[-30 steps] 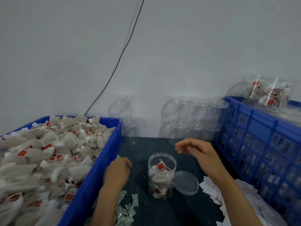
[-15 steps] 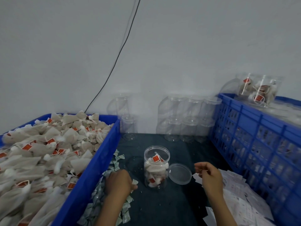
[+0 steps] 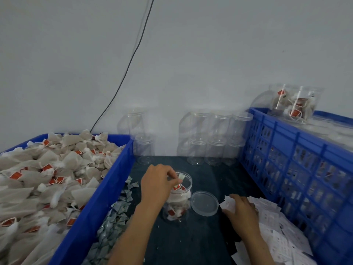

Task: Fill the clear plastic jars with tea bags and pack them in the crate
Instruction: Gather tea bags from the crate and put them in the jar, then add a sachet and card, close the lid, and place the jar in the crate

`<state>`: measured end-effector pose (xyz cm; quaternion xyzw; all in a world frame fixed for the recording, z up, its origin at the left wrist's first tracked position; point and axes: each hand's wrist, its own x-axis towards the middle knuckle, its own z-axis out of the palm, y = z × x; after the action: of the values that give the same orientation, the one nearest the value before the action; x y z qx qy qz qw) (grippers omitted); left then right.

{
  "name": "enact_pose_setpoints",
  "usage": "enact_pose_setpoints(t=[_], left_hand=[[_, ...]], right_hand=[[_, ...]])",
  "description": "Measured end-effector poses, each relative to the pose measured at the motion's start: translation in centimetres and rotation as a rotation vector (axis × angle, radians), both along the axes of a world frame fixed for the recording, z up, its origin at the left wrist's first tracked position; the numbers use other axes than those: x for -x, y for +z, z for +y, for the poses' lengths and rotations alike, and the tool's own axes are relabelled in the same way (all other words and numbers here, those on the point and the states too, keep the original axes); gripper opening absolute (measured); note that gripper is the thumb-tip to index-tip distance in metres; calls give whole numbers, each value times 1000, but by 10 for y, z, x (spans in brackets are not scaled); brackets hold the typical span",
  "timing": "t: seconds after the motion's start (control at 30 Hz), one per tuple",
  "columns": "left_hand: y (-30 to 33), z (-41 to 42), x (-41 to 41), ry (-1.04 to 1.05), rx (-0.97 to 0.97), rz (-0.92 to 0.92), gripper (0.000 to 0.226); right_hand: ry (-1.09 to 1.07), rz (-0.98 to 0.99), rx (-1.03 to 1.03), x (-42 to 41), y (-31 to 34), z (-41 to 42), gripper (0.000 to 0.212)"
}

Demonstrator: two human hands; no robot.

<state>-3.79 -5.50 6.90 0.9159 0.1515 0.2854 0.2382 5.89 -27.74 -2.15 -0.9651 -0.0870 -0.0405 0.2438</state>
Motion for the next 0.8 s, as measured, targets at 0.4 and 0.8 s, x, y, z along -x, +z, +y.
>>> enact_pose_setpoints(t=[0.4, 0.8], left_hand=[[-61, 5, 12, -368, 714, -230, 86], [-101, -3, 7, -366, 725, -147, 103]], right_hand=[[2, -108, 96, -3, 0, -1, 18], [-123, -36, 27, 3, 10, -5, 22]])
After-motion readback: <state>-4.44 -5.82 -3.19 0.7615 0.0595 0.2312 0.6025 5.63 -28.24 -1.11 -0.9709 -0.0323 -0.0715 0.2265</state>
